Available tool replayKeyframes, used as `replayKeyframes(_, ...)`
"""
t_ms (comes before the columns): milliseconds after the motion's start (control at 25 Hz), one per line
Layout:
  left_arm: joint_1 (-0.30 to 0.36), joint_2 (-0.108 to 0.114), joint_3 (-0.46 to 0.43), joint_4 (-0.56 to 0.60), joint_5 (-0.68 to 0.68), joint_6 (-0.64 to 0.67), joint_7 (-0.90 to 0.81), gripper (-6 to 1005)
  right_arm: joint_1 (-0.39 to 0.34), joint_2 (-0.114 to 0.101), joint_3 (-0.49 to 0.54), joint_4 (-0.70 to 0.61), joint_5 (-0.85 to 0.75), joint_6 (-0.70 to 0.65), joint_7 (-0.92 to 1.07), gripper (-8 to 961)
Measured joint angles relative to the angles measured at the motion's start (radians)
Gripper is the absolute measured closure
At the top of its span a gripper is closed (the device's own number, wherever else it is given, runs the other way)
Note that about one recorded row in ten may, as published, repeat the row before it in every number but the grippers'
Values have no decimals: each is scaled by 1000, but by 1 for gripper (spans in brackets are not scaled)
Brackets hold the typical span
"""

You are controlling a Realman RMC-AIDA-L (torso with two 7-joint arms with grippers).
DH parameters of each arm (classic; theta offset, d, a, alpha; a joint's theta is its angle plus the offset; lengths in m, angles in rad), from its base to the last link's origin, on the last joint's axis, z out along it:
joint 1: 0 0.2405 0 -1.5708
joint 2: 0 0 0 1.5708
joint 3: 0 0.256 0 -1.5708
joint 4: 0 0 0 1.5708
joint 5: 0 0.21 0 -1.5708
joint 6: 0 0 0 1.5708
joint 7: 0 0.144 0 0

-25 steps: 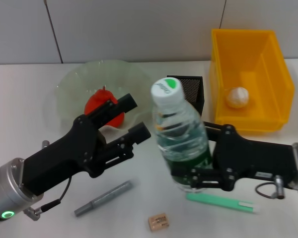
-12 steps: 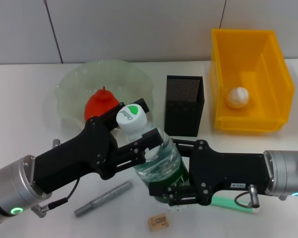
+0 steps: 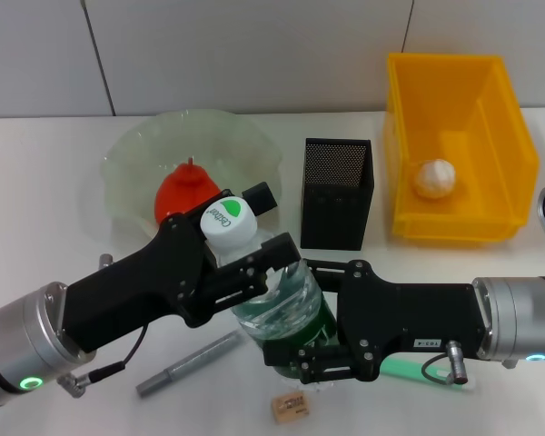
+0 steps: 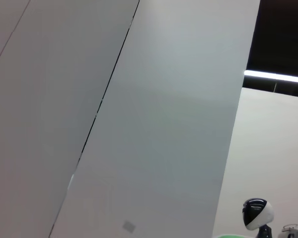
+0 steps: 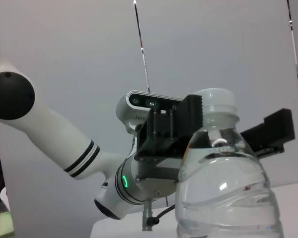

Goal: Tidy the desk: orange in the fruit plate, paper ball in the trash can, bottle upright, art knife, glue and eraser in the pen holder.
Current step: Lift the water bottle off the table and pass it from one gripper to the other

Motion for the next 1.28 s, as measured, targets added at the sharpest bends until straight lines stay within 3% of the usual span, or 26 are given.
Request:
replayKeyframes(160, -1, 3, 0, 9, 3, 5, -3, 216, 0, 0, 0, -1, 0, 0, 1, 190)
replayKeyframes(360, 5, 4, -1, 21, 6, 4, -9, 424, 0, 0, 0, -2, 0, 0, 3, 189)
replayKeyframes(680, 7, 4, -1, 26, 8, 8, -6, 574, -3, 0, 3, -2, 1, 0, 3, 189)
replayKeyframes(1280, 6, 4, 6, 44, 10, 17, -14, 573, -11, -3, -1, -3, 1, -11, -11, 188)
